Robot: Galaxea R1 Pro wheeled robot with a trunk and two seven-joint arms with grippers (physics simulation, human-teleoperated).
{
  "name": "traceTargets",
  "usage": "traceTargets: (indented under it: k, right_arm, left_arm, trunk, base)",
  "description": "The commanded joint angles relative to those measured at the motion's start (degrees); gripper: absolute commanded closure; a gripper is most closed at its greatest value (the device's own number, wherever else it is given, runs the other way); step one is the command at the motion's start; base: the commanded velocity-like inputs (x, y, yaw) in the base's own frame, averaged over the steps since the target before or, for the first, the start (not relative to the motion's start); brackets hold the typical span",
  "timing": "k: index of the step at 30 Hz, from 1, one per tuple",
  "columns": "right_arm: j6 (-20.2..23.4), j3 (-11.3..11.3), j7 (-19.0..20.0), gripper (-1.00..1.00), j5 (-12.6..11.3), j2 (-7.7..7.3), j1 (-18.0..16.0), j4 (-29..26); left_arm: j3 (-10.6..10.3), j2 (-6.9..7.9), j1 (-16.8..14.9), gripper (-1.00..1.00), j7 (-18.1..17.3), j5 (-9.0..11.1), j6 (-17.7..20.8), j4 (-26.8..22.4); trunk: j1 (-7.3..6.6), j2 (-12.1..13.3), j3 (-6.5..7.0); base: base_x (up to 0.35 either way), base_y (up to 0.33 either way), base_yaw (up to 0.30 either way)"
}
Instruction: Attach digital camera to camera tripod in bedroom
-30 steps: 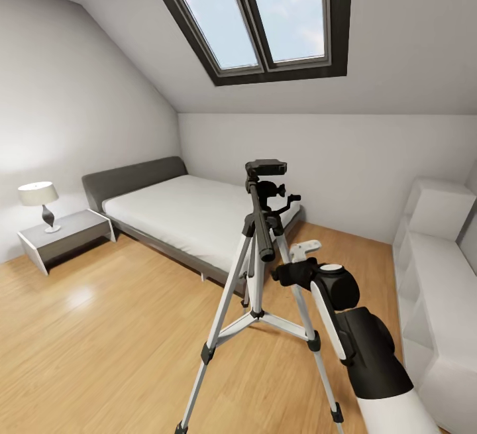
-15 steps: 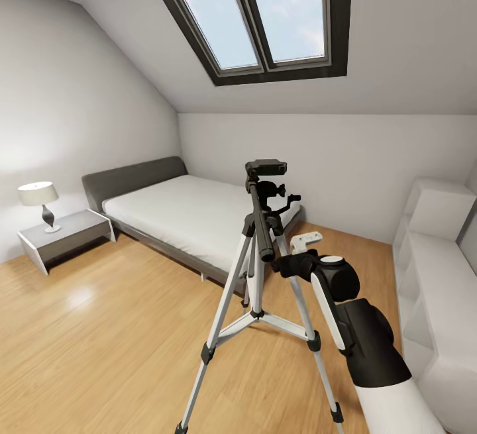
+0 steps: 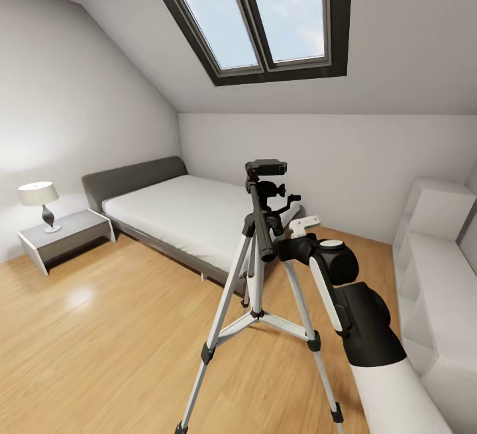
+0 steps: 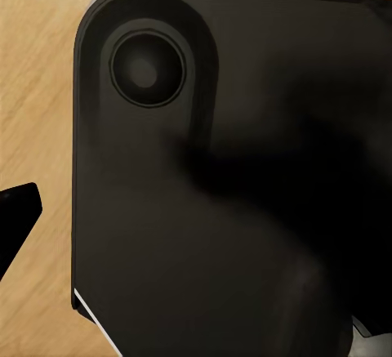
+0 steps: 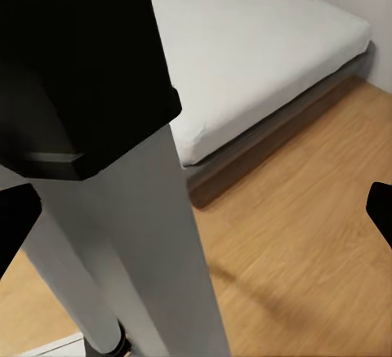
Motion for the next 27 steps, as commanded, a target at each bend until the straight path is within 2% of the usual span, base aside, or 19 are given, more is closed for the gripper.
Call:
traceTargets:
  k: [1,27]
  right_arm:
    - [0.25,0.00,0.52,-1.00,0.46,0.02,-0.06,-0.05]
    - [0.25,0.96,0.48,-1.00,0.45,0.12,-0.13,0.01]
  left_arm:
    - [0.06,-0.01,0.00,-1.00,-0.01,0.58,-0.11,-0.03]
    - [0.06,0.07,0.00,-1.00,-0.01,0.58,-0.12,-0.03]
  trunk:
    - [0.00,-0.03,-0.05]
    - [0.00,-0.03,-0.05]
  base:
    - [0.000,0.000,0.000]
    - [0.000,0.000,0.000]
